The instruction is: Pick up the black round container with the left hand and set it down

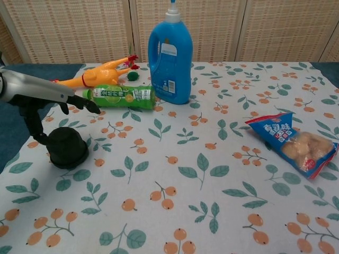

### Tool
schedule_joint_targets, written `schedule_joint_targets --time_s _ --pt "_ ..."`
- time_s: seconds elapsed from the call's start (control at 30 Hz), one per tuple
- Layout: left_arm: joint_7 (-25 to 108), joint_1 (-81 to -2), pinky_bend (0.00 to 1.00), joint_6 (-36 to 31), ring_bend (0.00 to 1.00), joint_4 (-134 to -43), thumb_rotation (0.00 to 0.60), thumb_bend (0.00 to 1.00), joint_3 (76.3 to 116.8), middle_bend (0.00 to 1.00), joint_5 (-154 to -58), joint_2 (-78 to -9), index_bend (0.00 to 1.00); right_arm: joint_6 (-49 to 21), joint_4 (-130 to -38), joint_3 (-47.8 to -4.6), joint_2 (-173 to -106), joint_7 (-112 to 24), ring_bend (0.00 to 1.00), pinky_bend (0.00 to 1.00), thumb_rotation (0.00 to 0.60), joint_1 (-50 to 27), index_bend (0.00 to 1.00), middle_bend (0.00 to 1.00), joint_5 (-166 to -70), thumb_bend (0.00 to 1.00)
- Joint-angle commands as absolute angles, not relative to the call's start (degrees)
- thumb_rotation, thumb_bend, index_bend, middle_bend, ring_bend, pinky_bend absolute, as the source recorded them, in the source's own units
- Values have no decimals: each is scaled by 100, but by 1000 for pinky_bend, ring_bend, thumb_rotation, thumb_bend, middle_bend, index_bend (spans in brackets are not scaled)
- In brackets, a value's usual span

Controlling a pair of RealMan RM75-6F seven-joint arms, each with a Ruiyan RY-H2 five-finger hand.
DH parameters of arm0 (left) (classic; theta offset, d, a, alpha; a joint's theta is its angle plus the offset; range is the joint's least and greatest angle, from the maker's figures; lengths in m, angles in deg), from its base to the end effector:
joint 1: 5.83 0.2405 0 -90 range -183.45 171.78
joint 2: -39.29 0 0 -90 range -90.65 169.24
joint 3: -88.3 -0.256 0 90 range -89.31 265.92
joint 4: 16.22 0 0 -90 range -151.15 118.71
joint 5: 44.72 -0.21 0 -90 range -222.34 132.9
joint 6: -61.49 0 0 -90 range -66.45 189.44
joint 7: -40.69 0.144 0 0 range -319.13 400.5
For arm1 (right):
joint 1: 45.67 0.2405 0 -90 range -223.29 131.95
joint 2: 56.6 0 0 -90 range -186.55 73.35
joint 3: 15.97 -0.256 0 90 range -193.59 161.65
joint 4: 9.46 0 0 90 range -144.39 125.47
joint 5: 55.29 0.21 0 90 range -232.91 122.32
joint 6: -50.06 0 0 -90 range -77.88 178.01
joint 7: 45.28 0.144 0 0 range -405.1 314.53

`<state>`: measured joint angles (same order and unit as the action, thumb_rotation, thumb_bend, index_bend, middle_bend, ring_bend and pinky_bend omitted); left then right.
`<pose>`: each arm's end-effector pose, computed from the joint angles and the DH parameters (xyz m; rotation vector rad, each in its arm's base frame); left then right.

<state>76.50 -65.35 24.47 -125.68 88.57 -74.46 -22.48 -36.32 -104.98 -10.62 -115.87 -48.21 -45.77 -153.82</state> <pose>-0.1388 0.3237 0.0521 -2.1334 -1.0729 -0.3639 -0.3006 -0.1208 0.1534 1.6083 -0.9088 0.8198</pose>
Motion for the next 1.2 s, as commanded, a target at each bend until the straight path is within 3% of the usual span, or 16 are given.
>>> schedule_joint_targets --time_s 0.03,0.7,1.2 --pt "7803 -6921 163 2509 0 -12307 600 318 8536 0 -7042 -2536 0 -3639 -10503 -1056 -11575 -4795 0 0 600 -4580 0 0 -15388 70" --pt "8016 -7944 182 2183 0 -11888 600 325 7546 0 -5757 -2995 0 -3634 -10516 -1026 -11529 -4731 0 0 600 -4581 0 0 -15424 70" --pt "7652 -7956 220 2279 0 -11797 600 333 7463 0 -6106 -3191 0 -3599 -10530 -1023 -11538 -4772 0 0 600 -4577 0 0 -15408 70"
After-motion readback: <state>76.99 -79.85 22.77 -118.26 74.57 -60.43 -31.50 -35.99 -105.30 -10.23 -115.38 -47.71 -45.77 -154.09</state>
